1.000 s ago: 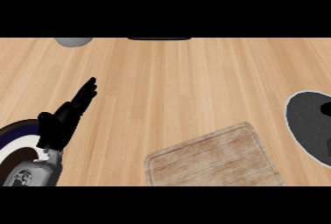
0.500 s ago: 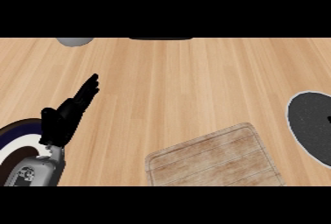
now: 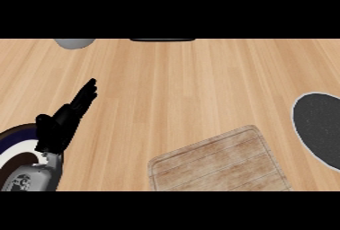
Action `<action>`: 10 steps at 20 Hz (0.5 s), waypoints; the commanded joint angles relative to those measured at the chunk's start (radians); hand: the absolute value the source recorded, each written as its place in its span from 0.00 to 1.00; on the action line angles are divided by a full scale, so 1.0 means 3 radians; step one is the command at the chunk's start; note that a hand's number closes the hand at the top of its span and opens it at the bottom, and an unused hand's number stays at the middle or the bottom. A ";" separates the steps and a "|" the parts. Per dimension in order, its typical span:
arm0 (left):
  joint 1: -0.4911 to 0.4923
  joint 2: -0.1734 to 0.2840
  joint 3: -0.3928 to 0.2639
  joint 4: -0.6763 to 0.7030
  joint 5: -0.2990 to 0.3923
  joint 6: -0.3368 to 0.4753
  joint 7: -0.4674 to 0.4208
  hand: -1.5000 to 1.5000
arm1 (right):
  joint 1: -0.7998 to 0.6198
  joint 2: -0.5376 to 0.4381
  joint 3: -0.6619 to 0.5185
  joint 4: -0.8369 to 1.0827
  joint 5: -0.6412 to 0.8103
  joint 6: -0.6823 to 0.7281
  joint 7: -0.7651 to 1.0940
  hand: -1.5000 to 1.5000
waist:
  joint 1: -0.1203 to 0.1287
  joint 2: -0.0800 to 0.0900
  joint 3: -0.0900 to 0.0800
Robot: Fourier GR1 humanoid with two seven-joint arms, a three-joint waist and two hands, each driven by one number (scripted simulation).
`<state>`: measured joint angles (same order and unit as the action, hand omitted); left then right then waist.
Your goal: Pick the cupcake from the cutting board and place it in the pan
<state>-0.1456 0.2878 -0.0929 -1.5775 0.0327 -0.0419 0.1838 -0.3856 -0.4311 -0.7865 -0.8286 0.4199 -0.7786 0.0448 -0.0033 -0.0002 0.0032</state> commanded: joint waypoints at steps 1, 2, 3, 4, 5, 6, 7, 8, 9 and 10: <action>0.0127 0.0019 -0.0010 -0.0088 -0.0013 -0.0056 -0.0061 0.50 | 0.0196 0.0012 -0.0347 -0.0175 -0.0760 0.0424 -0.0645 0.00 | -0.0011 -0.0006 0.0000; 0.0134 -0.0021 -0.0004 -0.0024 -0.0068 -0.0008 -0.0123 0.50 | 0.0383 0.0252 -0.0301 -0.0419 -0.0805 0.0440 -0.0678 0.00 | -0.0031 -0.0011 -0.0007; -0.0088 -0.0106 -0.0069 -0.0040 -0.0130 0.0072 0.0144 0.50 | 0.0392 0.0242 -0.0285 -0.0377 -0.0863 0.0511 -0.0814 0.00 | -0.0023 -0.0005 -0.0006; 0.0023 -0.0109 -0.0030 0.0141 -0.0107 0.0011 -0.0125 0.50 | 0.0611 0.0410 -0.0281 -0.0659 -0.0936 0.0605 -0.0850 0.00 | -0.0048 -0.0010 -0.0010; -0.0023 -0.0103 -0.0038 -0.0024 -0.0126 0.0060 0.0082 0.50 | 0.0752 0.0440 -0.0325 -0.0669 -0.1057 0.0770 -0.1018 0.00 | -0.0042 -0.0012 -0.0008; 0.0157 -0.0147 -0.0099 0.0022 -0.0195 0.0060 -0.0123 0.50 | 0.0903 0.0524 -0.0245 -0.0989 -0.1032 0.0831 -0.0780 0.00 | -0.0044 -0.0015 -0.0013; 0.0106 -0.0113 -0.0002 0.0001 -0.0111 0.0006 -0.0086 0.50 | 0.0954 0.0607 -0.0209 -0.1101 -0.1068 0.0819 -0.0914 0.00 | -0.0027 -0.0011 -0.0012; 0.0046 0.0073 0.0121 -0.0301 0.0092 -0.0161 0.0242 0.50 | 0.0949 0.0790 -0.0192 -0.1213 -0.1087 0.0724 -0.1084 0.00 | -0.0016 -0.0018 -0.0011; 0.0137 -0.0123 -0.0057 -0.0215 -0.0149 0.0057 0.0106 0.50 | 0.1172 0.0860 -0.0232 -0.1389 -0.1139 0.0779 -0.1276 0.00 | -0.0034 -0.0016 -0.0011; 0.0055 -0.0113 -0.0010 -0.0086 -0.0156 0.0002 0.0040 0.50 | 0.1094 0.0918 -0.0208 -0.1361 -0.1177 0.0668 -0.1358 0.00 | -0.0016 -0.0006 -0.0011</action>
<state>-0.1247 0.2650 -0.0963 -1.6059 0.0044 -0.0421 0.1960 -0.1289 -0.2424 -0.8517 -1.1308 0.1234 -0.5818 -0.2547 -0.0110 -0.0036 0.0003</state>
